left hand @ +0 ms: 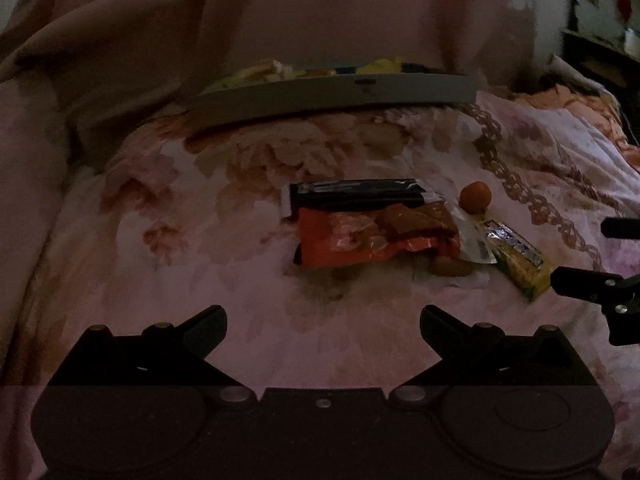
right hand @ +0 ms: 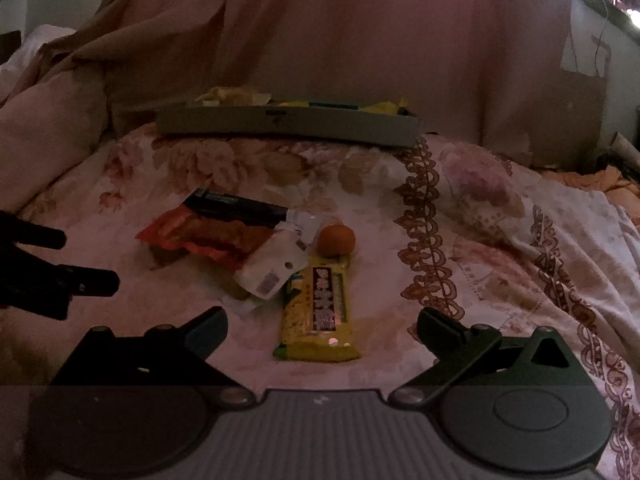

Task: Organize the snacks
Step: 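Open both grippers and return them toward the remaining snacks, then grasp the orange biscuit packet with the left gripper while the right gripper grasps the yellow candy bar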

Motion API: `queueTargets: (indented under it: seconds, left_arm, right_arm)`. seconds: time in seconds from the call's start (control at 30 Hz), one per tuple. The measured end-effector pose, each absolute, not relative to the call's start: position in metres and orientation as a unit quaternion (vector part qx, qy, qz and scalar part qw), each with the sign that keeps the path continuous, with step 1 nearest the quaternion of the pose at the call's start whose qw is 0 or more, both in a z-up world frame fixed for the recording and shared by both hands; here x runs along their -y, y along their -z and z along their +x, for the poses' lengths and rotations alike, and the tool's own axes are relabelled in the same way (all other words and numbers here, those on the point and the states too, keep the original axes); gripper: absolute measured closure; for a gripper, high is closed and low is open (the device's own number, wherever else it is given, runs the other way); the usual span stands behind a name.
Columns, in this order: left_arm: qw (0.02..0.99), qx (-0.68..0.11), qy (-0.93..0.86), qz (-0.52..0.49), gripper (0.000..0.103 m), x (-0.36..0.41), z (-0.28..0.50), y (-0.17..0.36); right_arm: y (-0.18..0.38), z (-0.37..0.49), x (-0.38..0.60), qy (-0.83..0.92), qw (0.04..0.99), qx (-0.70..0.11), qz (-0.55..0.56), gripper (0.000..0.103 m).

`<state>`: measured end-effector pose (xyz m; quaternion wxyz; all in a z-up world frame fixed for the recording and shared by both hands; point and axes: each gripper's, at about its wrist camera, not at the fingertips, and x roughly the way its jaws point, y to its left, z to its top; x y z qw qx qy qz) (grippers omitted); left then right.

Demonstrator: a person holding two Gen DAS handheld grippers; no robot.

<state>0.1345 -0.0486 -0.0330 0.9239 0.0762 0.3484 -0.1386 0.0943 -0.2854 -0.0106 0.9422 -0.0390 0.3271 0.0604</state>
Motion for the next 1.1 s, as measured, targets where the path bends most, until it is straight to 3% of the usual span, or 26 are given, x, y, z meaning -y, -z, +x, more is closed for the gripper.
queueTargets:
  seconds: [0.57, 0.77, 1.1]
  left_arm:
    - [0.888, -0.289, 0.303, 0.189, 0.001, 0.074, 0.192, 0.024]
    - [0.834, -0.312, 0.381, 0.252, 0.001, 0.094, 0.219, 0.031]
    - [0.774, -0.364, 0.454, 0.25, 0.002, 0.112, 0.253, 0.036]
  right_arm:
    - [0.036, 0.12, 0.28, -0.062, 0.937, -0.334, -0.082, 0.0]
    - [0.041, 0.128, 0.284, -0.068, 0.935, -0.343, -0.066, 0.001]
    - [0.046, 0.14, 0.287, -0.085, 0.931, -0.352, -0.047, 0.017]
